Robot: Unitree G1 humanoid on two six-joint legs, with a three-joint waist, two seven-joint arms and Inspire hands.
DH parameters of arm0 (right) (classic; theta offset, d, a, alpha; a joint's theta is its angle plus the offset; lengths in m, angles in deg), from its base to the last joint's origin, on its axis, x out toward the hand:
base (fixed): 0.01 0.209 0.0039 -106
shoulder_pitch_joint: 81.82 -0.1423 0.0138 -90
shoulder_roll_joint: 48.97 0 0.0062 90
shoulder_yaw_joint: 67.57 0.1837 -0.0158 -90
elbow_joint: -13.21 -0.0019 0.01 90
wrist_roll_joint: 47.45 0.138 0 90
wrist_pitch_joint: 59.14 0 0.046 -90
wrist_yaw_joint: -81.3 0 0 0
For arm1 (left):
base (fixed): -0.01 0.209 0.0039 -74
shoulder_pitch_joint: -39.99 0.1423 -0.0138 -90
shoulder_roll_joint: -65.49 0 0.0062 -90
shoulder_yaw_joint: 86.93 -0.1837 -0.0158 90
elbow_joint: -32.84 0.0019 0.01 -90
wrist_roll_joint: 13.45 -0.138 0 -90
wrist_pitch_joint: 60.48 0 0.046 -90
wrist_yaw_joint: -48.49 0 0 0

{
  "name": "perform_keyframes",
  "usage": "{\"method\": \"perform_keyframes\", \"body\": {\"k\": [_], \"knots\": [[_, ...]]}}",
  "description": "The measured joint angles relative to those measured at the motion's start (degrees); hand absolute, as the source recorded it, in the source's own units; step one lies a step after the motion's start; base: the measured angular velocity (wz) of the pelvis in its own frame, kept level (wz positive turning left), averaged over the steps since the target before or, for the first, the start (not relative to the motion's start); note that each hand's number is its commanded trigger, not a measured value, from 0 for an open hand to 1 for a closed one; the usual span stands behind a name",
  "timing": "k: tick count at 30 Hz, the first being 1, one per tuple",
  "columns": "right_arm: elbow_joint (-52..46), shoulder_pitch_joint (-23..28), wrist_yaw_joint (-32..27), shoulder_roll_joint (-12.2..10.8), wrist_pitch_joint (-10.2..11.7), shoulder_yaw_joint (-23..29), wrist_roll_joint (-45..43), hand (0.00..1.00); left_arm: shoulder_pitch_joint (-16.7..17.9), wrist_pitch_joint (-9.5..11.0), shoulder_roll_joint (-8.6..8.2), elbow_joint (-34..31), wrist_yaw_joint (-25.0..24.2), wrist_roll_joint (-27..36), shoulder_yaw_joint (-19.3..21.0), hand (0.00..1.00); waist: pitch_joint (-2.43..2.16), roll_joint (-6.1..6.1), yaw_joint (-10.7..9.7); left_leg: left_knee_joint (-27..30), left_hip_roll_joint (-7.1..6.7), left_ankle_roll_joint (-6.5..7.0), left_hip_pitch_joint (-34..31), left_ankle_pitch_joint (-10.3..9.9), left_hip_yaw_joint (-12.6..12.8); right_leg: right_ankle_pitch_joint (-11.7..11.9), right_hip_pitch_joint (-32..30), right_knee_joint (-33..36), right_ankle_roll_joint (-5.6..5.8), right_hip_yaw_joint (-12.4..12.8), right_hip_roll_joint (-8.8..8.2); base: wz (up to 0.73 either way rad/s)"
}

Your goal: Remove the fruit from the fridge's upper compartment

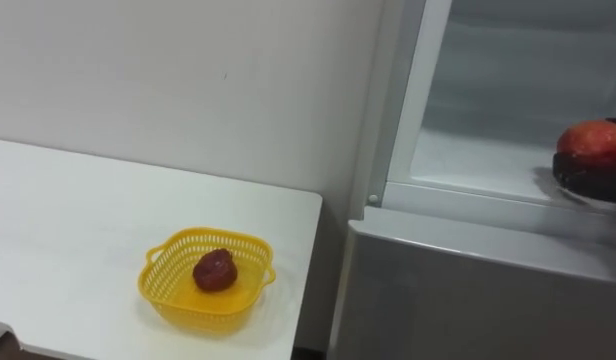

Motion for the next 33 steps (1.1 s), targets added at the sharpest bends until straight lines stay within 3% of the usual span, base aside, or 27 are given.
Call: {"method": "perform_keyframes", "body": {"k": [9, 14, 16, 18, 21, 23, 26, 30, 33], "knots": [[0.4, 0.0, 2.0, 0.0, -0.5, -0.2, 0.0, 1.00, -0.3, 0.0, 0.25, -0.1, 0.0, 0.0, 0.0, 0.00, -0.11, -1.22, 0.1, -0.2, 0.09, 0.00, 0.8, 0.0, 0.2, 0.0, 0.7, -0.9, 0.00, 0.6, 0.03, -0.02], [-0.3, 0.0, 1.6, 0.0, -0.4, -0.5, 0.0, 1.00, -0.3, 0.3, 0.34, -0.5, 0.6, 0.0, -0.2, 0.00, 0.08, -0.94, 0.2, -0.2, 0.07, 0.00, 0.7, 0.0, 0.2, 0.0, 0.6, -0.8, 0.00, 0.0, -0.03, -0.01], [-1.3, 0.0, 0.3, 0.0, -0.4, -1.3, 0.2, 1.00, -0.4, 0.6, 0.34, -0.9, 1.1, -0.1, -0.6, 0.00, 0.19, -0.50, 1.1, -0.3, 0.09, 0.00, 0.7, 0.0, 0.4, 0.0, 0.3, -0.7, 0.00, 0.4, 0.03, -0.07], [-3.4, 0.1, -0.7, -0.1, -0.5, -2.6, 0.3, 1.00, -0.5, 0.6, 0.21, -1.4, 1.1, -0.1, -1.1, 0.00, 0.08, -0.04, 1.3, -0.3, 0.10, -0.01, 0.6, 0.0, 0.6, 0.0, 0.1, -0.7, -0.01, 0.7, 0.04, -0.12], [-8.0, 1.3, -0.9, -0.1, -1.1, -3.6, 1.0, 1.00, -1.1, 0.6, 0.06, -1.4, 1.2, -0.1, -1.1, 0.00, -0.57, 0.81, 1.3, -0.1, 0.04, 0.00, -0.2, 0.0, 1.0, 0.0, -0.9, -0.1, -0.03, 0.7, 0.00, -0.03], [-13.6, 3.4, -1.2, -0.3, -1.6, -4.6, 1.1, 1.00, -1.2, 0.6, 0.08, -1.5, 1.9, -0.1, -1.2, 0.00, -0.66, 1.10, 1.3, -0.2, -0.01, -0.05, -0.2, 0.1, 1.2, 0.0, -1.1, 0.2, -0.03, 0.8, 0.03, -0.04], [-23.9, 8.2, -1.2, -2.6, -1.6, -4.5, -0.2, 1.00, -1.7, 0.7, -0.30, -1.5, 2.8, -0.1, -1.1, 0.00, -0.63, 1.18, 1.3, -0.1, 0.09, -0.09, 0.1, 0.1, 1.4, 0.0, -0.8, 0.1, -0.03, 0.9, -0.01, 0.00], [-34.7, 13.4, -1.4, -7.6, -1.5, -4.4, -3.2, 1.00, -1.9, 2.4, -1.02, -0.8, 3.5, 0.0, -1.2, 0.00, -0.38, 1.42, 1.3, -0.1, 0.28, -0.07, 0.4, 0.1, 1.5, 0.0, -0.7, 0.1, -0.03, 1.6, -0.06, -0.03], [-41.1, 15.6, -3.0, -9.0, -1.5, -4.3, -4.5, 1.00, -1.6, 2.6, -1.33, -0.1, 3.8, 0.1, -1.2, 0.00, -0.26, 1.60, 1.2, -0.1, 0.11, -0.03, 0.3, 0.1, 1.5, 0.0, -0.9, 0.1, -0.03, 2.0, -0.14, -0.02]]}}
